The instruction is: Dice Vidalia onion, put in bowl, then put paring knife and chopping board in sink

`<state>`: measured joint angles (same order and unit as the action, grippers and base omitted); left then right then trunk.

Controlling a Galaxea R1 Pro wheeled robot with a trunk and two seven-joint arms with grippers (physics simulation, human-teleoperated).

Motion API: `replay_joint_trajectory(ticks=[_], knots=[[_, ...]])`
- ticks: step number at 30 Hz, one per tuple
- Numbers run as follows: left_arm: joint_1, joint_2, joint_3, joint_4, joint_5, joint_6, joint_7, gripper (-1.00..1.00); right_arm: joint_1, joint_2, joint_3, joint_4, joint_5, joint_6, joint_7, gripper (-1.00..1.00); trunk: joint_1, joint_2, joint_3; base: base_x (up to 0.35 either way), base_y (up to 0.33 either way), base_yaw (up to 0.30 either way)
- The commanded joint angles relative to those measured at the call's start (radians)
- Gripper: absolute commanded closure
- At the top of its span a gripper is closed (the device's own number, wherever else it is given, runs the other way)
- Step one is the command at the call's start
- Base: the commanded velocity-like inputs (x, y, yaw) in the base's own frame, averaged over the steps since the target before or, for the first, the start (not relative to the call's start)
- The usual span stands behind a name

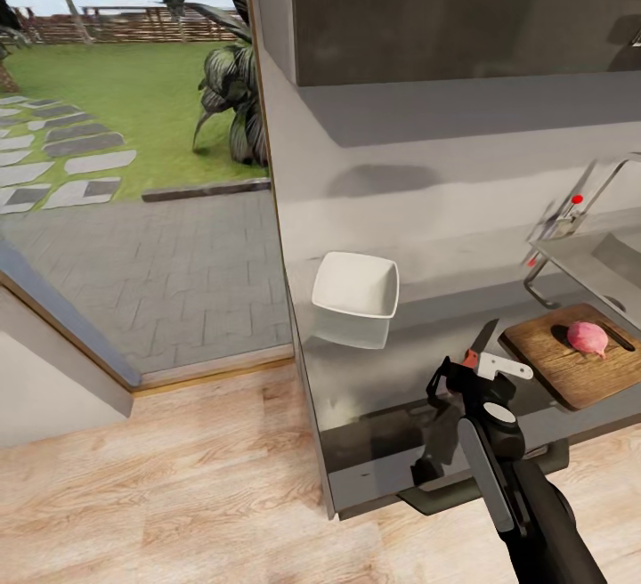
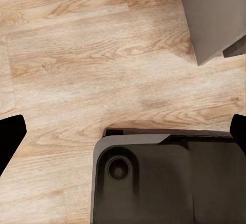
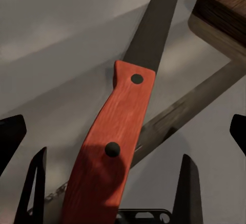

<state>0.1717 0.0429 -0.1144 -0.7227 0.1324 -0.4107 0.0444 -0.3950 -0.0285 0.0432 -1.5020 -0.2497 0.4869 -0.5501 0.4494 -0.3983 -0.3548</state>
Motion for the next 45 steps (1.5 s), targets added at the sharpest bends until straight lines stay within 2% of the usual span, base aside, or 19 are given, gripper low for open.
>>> replay_joint_trajectory(ticks=[1, 16, 45], knots=[[0.0, 0.002, -0.007, -0.001, 0.01, -0.002, 0.005, -1.0, -0.001, -0.001, 0.003, -0.001, -0.007, 0.003, -0.01, -1.0, 0.001, -0.002, -0.001, 0.0, 0.0, 0.0], [0.0, 0.002, -0.007, -0.001, 0.01, -0.002, 0.005, -1.0, -0.001, 0.001, 0.023, -0.001, 0.052, 0.004, -0.01, -1.0, 0.001, -0.002, -0.001, 0.0, 0.0, 0.0], [0.0, 0.002, -0.007, 0.0, 0.01, -0.002, 0.005, -1.0, -0.001, 0.0, 0.026, -0.001, 0.054, 0.004, -0.01, -1.0, 0.001, -0.002, -0.002, 0.024, 0.014, 0.0]])
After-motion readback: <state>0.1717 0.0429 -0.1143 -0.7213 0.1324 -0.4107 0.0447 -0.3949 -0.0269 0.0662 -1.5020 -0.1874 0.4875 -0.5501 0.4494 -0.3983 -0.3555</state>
